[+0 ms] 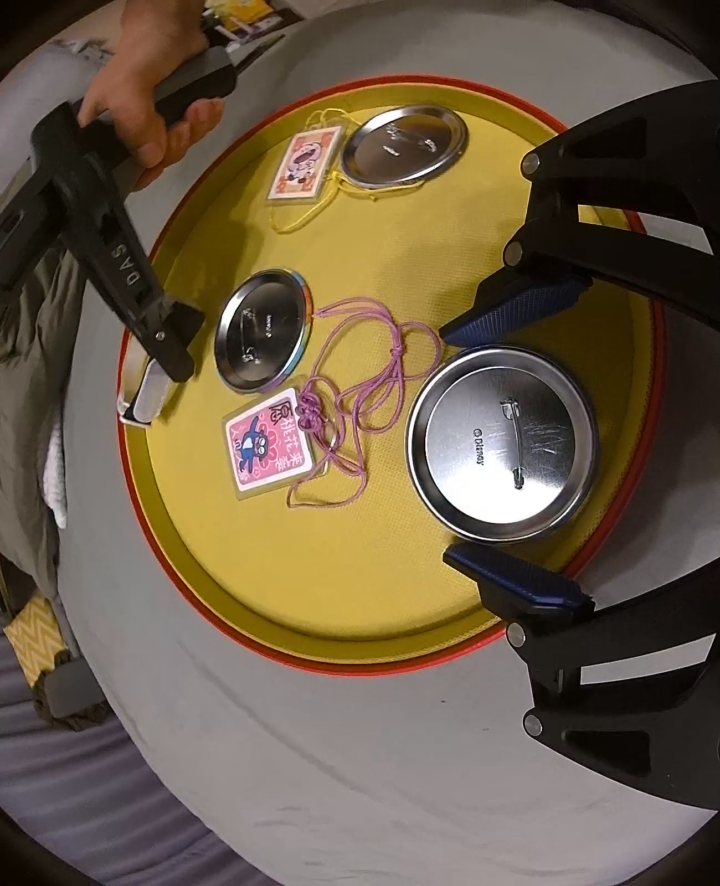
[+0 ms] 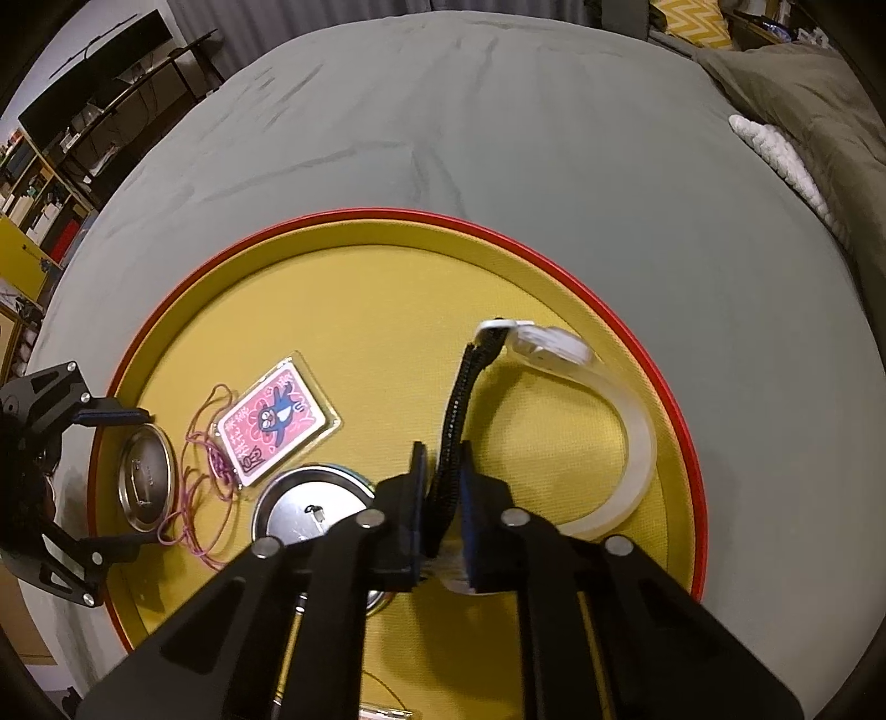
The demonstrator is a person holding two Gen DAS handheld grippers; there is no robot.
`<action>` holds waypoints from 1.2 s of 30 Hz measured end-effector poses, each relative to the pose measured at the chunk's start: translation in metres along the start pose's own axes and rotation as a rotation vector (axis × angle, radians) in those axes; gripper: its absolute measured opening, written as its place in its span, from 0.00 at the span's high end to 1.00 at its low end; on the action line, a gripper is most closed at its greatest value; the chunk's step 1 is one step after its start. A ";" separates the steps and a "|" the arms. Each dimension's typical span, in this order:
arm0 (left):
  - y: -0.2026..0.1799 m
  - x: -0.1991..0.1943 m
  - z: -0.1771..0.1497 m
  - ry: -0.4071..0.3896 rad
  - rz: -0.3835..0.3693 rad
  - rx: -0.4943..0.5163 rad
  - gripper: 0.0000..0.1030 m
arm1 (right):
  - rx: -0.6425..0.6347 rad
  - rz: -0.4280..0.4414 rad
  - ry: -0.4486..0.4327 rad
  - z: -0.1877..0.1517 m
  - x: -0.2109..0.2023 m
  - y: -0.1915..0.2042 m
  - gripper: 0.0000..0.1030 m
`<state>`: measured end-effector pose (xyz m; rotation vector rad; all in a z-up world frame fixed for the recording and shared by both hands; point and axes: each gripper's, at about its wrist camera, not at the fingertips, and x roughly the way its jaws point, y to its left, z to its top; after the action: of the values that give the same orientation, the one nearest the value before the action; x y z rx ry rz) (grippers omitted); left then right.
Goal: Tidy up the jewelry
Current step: 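Lift the white band and badge out of the tray and carry them over the bed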
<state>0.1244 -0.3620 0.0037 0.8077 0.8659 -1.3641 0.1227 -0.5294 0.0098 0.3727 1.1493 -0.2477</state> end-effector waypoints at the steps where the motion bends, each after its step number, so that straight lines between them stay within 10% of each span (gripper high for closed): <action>1: 0.000 0.000 0.000 0.000 0.000 -0.004 0.31 | 0.000 0.000 -0.002 0.000 -0.001 0.000 0.91; 36: -0.003 -0.083 0.004 -0.181 0.031 -0.051 0.32 | 0.115 0.012 -0.185 -0.008 -0.084 -0.004 0.92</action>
<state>0.1210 -0.3267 0.0787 0.6454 0.7411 -1.3597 0.0813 -0.5300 0.0835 0.4481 0.9528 -0.3318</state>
